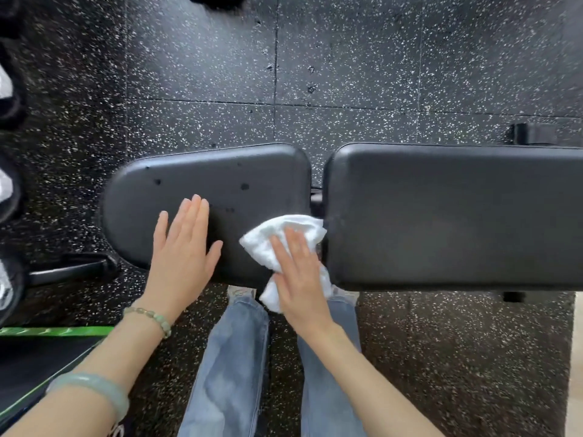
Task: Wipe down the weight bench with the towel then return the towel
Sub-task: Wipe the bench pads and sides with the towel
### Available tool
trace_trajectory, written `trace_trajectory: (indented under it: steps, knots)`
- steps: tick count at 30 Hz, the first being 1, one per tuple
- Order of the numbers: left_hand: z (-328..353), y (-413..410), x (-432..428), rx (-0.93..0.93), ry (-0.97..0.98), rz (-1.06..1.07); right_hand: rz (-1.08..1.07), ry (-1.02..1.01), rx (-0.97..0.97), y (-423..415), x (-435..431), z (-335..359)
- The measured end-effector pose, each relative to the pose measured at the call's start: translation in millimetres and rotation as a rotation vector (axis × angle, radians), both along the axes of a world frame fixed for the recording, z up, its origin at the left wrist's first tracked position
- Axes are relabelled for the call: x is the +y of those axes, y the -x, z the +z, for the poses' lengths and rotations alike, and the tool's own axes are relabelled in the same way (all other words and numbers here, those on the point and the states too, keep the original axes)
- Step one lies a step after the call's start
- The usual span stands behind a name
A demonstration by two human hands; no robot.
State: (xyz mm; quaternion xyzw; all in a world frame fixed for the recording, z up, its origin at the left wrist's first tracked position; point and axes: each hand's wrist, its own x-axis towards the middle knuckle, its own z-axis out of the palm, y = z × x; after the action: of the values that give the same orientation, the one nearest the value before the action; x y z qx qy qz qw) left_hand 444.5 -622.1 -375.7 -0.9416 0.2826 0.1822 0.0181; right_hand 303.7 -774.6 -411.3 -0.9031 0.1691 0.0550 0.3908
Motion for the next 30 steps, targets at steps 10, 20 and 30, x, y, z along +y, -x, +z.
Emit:
trace_trajectory:
  steps: [10, 20, 30]
  knots:
    - [-19, -28, 33, 0.024, 0.058, -0.063, -0.034, 0.405, 0.210, -180, -47, -13]
    - [-21, -37, 45, 0.039, 0.096, -0.146, 0.080, 0.516, 0.139, -21, 40, -8]
    - [-22, -39, 47, 0.007, 0.117, -0.182, -0.076, 0.580, 0.075, -182, -3, -21]
